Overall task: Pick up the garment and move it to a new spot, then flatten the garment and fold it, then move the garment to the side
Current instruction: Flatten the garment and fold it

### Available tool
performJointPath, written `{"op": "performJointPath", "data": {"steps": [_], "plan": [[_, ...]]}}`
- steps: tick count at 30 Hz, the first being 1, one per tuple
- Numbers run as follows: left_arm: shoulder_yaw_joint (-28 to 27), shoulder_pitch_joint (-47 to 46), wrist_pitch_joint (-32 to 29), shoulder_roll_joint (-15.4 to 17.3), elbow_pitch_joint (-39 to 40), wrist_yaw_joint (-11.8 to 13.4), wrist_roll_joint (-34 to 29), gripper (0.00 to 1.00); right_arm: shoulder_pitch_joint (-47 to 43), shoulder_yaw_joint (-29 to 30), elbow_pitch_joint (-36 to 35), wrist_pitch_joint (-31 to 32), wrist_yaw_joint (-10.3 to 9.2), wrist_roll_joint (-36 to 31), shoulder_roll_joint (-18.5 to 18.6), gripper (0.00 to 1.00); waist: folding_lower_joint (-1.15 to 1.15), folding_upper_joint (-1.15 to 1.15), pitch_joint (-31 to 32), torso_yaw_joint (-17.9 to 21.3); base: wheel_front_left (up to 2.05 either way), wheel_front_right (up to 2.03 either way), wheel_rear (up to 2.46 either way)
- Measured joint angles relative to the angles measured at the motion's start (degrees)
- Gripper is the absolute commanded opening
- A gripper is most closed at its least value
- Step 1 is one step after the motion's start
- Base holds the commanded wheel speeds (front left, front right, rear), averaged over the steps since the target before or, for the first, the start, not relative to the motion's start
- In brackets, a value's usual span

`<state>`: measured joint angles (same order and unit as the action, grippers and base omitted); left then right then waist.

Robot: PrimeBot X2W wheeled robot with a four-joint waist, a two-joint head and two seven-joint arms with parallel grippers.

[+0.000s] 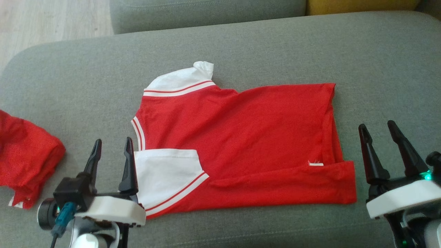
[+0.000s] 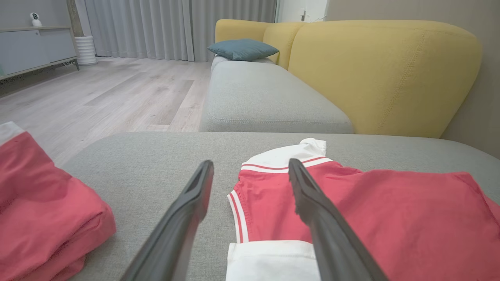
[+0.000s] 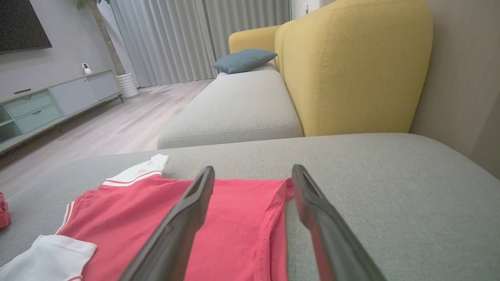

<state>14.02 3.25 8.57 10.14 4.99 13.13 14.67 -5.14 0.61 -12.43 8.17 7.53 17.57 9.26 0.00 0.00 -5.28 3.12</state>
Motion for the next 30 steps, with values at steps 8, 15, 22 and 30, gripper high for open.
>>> {"op": "performJointPath", "data": {"steps": [8,15,22,30], "plan": [[0.7,-2.7,-2.1,0.5,-1.1,-0.7,0.0,1.00,0.0,0.5,-0.2,0.5,0.00,0.1,-1.0,1.00,0.00,0.00,-2.3,0.0,0.00,0.00,0.00],[2.6,-25.9,-4.8,-0.5,-12.6,-6.1,0.5,1.00,2.9,-0.5,0.3,0.4,0.00,1.3,-1.1,1.00,0.01,0.00,-8.2,0.7,0.00,0.00,0.00],[2.9,-43.3,-4.7,-3.2,-32.6,-9.3,1.6,1.00,6.3,-2.4,2.8,-0.9,0.00,2.8,-1.1,1.00,0.01,0.00,-12.9,3.5,0.00,0.00,0.00],[3.8,-53.2,-5.9,-4.2,-56.4,-10.7,1.5,1.00,7.3,-4.3,5.3,-1.4,0.00,3.9,-1.1,1.00,0.01,0.00,-16.5,7.0,0.00,0.00,0.00]]}}
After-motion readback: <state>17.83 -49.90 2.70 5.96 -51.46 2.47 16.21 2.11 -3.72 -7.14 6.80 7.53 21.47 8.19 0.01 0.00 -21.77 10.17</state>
